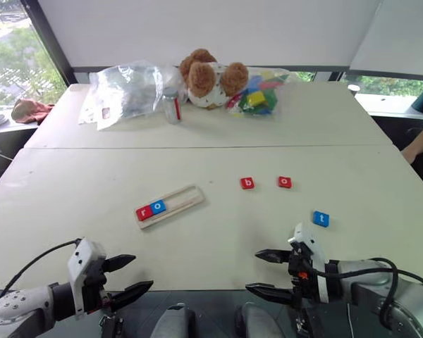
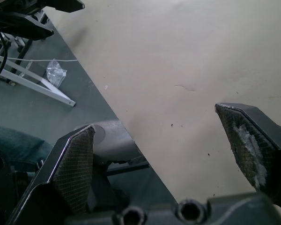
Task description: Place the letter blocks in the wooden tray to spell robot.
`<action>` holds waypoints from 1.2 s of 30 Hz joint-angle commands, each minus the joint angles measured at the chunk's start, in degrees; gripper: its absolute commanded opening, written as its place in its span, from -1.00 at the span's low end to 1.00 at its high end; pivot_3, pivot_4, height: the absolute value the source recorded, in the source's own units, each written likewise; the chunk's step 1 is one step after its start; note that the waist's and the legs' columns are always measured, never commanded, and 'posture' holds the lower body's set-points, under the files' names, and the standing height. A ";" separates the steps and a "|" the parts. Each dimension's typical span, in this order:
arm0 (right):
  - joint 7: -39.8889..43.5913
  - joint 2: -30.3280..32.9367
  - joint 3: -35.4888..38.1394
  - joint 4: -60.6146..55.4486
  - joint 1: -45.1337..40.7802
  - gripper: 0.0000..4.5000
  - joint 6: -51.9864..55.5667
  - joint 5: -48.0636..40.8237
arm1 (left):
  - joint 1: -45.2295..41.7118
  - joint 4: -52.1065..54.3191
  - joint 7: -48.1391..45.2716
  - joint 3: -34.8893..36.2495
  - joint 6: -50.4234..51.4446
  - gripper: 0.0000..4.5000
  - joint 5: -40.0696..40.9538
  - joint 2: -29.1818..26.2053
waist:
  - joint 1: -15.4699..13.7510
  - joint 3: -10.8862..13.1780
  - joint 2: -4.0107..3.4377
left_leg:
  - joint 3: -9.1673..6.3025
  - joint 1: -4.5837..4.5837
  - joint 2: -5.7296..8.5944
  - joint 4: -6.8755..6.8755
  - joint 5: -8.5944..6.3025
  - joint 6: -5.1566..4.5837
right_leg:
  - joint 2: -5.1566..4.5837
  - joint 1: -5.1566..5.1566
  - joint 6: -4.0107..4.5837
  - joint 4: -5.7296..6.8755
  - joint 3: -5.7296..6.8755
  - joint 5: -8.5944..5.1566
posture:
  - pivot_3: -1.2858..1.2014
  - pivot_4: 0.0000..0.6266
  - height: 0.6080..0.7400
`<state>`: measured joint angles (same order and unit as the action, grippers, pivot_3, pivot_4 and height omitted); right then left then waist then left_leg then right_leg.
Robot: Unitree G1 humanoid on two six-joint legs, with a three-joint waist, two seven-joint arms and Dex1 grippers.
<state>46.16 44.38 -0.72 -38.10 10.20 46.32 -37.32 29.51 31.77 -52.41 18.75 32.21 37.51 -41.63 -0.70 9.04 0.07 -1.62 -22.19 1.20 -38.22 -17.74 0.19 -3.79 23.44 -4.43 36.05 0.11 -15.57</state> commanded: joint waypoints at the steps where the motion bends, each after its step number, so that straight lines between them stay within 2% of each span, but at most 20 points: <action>1: -0.64 -0.17 -0.03 -2.09 -0.50 0.99 -0.35 -0.59 | -0.24 -0.26 -0.30 -0.30 -0.11 1.00 0.09 -0.15 | 0.02 0.00 0.00 | 0.00 0.00 0.00 0.00 0.00 0.00 | 0.00 0.00 0.00 0.00 0.00 0.00 | 0.03 -0.52 1.00; 13: -3.07 -0.90 -0.46 -2.23 -0.93 0.99 -0.21 -0.94 | 0.48 -0.70 -0.62 -1.10 -0.19 1.00 -0.38 0.23 | 0.00 0.00 0.00 | 0.00 0.00 0.01 0.00 0.00 0.00 | 0.00 0.00 -0.01 0.00 0.00 0.00 | 0.03 -0.52 1.00; 20: -2.39 -1.13 -1.45 0.19 -2.89 0.99 -1.57 0.12 | -2.45 -1.30 1.39 -0.11 0.82 1.00 0.59 0.66 | -0.04 -0.01 0.02 | 0.00 0.02 0.01 -0.01 0.00 0.00 | 0.01 -0.02 -0.01 0.02 0.01 0.01 | 0.03 -0.52 1.00; 24: -1.19 -0.14 -0.21 1.97 -4.98 0.99 -2.38 0.10 | -2.59 -0.43 0.70 3.09 3.93 1.00 5.25 -0.16 | 0.02 -0.02 0.03 | 0.00 0.02 0.02 -0.01 0.00 0.00 | 0.01 -0.02 -0.03 0.02 0.01 0.02 | 0.03 -0.52 1.00; 26: -0.65 1.19 0.31 2.71 -7.21 0.99 -1.44 0.03 | -3.87 -0.03 -0.36 6.25 5.41 1.00 7.51 -2.48 | 0.06 -0.01 0.04 | 0.00 0.02 0.02 -0.01 0.00 0.00 | 0.02 -0.01 -0.08 0.04 0.02 0.04 | 0.03 -0.52 1.00; 28: -0.87 1.18 0.38 3.41 -11.01 0.99 0.82 -1.44 | -8.00 -3.46 -2.61 9.21 5.76 1.00 7.11 -7.73 | 0.04 -0.01 0.04 | 0.00 0.03 0.01 -0.02 0.01 0.01 | 0.04 0.00 -0.06 0.09 0.02 0.03 | 0.03 -0.52 1.00; 30: -1.69 -0.17 -0.21 3.97 -15.71 0.99 3.67 -3.66 | -12.54 -9.49 -5.23 9.90 3.26 1.00 3.38 -13.03 | -0.03 0.00 0.05 | -0.02 0.13 0.01 -0.05 0.03 0.03 | 0.05 -0.06 0.00 0.13 0.04 0.02 | 0.03 -0.52 1.00; 32: -2.43 -1.88 -4.51 4.13 -21.92 0.99 6.11 -2.86 | -19.94 -18.70 -7.81 7.12 -3.03 1.00 -1.95 -17.05 | 0.03 0.00 0.02 | -0.03 0.23 0.01 -0.03 0.09 0.07 | 0.13 -0.12 0.10 0.14 0.05 0.06 | 0.03 -0.52 1.00; 34: -3.04 -2.66 -8.54 4.57 -26.02 0.99 7.58 -0.79 | -25.59 -25.45 -10.29 3.00 -9.29 1.00 -6.71 -18.55 | 0.15 0.00 0.02 | 0.01 0.30 0.02 0.01 0.08 0.07 | 0.14 -0.16 0.10 0.12 0.04 0.06 | 0.03 -0.52 1.00; 36: -3.80 -3.72 -12.69 5.70 -29.20 0.99 7.74 2.11 | -31.80 -31.78 -13.09 -2.27 -15.49 1.00 -10.88 -17.42 | 0.21 0.00 0.02 | 0.03 0.20 0.02 0.05 0.08 0.07 | 0.16 -0.04 0.06 0.11 0.05 0.08 | 0.03 -0.52 1.00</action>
<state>42.93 41.18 -11.37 -32.51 -17.99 53.71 -36.86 -1.01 3.14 -63.27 19.54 21.58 29.87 -59.55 -0.49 9.04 0.09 -1.57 -22.03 1.23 -38.15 -17.66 0.26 -3.63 23.45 -4.53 36.18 0.15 -15.40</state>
